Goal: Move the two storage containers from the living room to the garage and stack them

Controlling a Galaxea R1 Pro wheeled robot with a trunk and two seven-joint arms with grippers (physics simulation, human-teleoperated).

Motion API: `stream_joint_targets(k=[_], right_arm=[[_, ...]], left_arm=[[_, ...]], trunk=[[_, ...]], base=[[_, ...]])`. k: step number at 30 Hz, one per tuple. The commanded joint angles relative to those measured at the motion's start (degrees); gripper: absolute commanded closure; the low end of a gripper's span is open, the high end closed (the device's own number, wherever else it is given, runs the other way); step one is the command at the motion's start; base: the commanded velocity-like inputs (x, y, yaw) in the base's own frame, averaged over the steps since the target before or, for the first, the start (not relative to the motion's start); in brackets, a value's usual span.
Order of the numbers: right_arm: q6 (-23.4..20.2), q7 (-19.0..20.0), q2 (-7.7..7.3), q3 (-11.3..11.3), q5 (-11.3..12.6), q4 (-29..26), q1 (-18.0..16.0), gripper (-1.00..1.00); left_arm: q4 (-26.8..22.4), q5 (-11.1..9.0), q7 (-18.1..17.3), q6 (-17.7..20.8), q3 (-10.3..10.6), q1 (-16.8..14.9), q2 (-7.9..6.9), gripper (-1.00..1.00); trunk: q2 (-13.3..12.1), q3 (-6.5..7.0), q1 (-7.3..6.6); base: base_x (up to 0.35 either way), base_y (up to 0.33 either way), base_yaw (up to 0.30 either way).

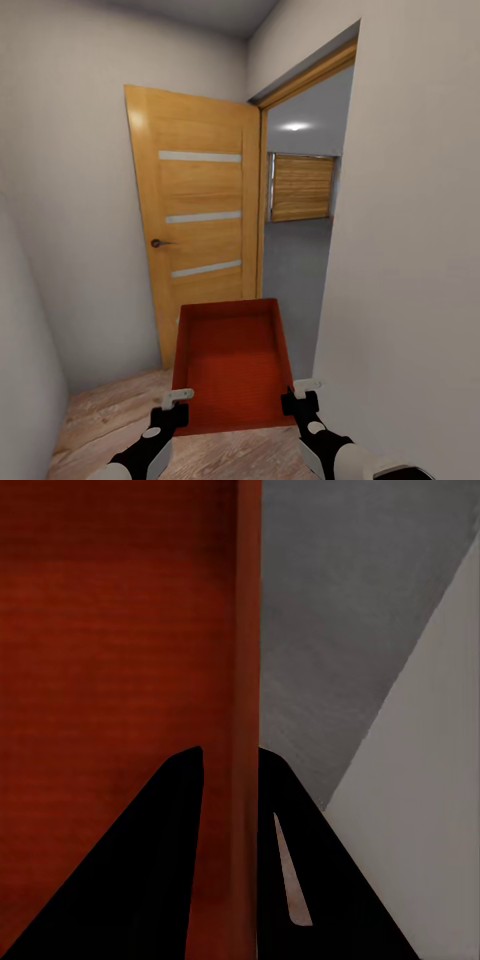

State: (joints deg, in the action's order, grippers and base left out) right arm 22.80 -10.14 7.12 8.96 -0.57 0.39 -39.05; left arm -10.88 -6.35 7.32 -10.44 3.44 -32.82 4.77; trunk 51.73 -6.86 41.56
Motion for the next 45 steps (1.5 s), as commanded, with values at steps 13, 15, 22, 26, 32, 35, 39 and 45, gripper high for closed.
stream_joint_targets(k=[13,15,22,26,32,35,39,45], right_arm=[[0.0,-0.3,0.07,-1.7,-0.1,0.2,-0.1,1.0],[0.0,-0.3,0.08,-1.7,-0.1,0.2,-0.1,1.0],[0.0,-0.2,0.01,-1.7,-0.1,0.2,-0.1,1.0],[0.0,-0.2,0.0,-1.8,-0.1,0.2,-0.1,1.0],[0.0,-0.2,0.0,-1.8,-0.1,0.2,-0.1,1.0],[0.0,-0.2,0.0,-1.8,-0.1,0.2,-0.1,1.0],[0.0,-0.2,0.0,-1.8,-0.1,0.2,-0.1,1.0],[0.0,-0.2,0.0,-1.8,-0.1,0.2,-0.1,1.0]], left_arm=[[-0.2,0.1,0.4,-0.7,1.0,-0.1,-0.37,1.0],[-0.3,0.1,0.4,-0.8,1.0,-0.1,-0.37,1.0],[-0.6,0.2,0.4,-0.8,1.0,-0.1,-0.37,1.0],[-0.6,0.1,0.4,-0.8,1.0,-0.1,-0.37,1.0],[-0.6,0.1,0.4,-0.8,1.0,-0.1,-0.37,1.0],[-0.6,0.2,0.4,-0.8,1.1,-0.1,-0.37,1.0],[-0.6,0.2,0.4,-0.8,1.1,-0.1,-0.37,1.0],[-0.6,0.1,0.4,-0.8,1.0,-0.1,-0.37,1.0]], trunk=[[0.1,-0.09,0.04],[0.1,-0.09,0.04],[0.1,-0.09,0.04],[0.1,-0.09,0.04],[0.1,-0.09,0.04],[0.1,-0.09,0.04],[0.1,-0.09,0.04],[0.1,-0.09,0.04]], base=[[0.251,0.216,-0.002],[0.286,0.19,0.0],[0.302,0.156,-0.153],[0.31,0.129,-0.271],[0.312,0.12,-0.28],[0.312,0.119,-0.282],[0.312,0.119,-0.283],[0.312,0.138,-0.283]])
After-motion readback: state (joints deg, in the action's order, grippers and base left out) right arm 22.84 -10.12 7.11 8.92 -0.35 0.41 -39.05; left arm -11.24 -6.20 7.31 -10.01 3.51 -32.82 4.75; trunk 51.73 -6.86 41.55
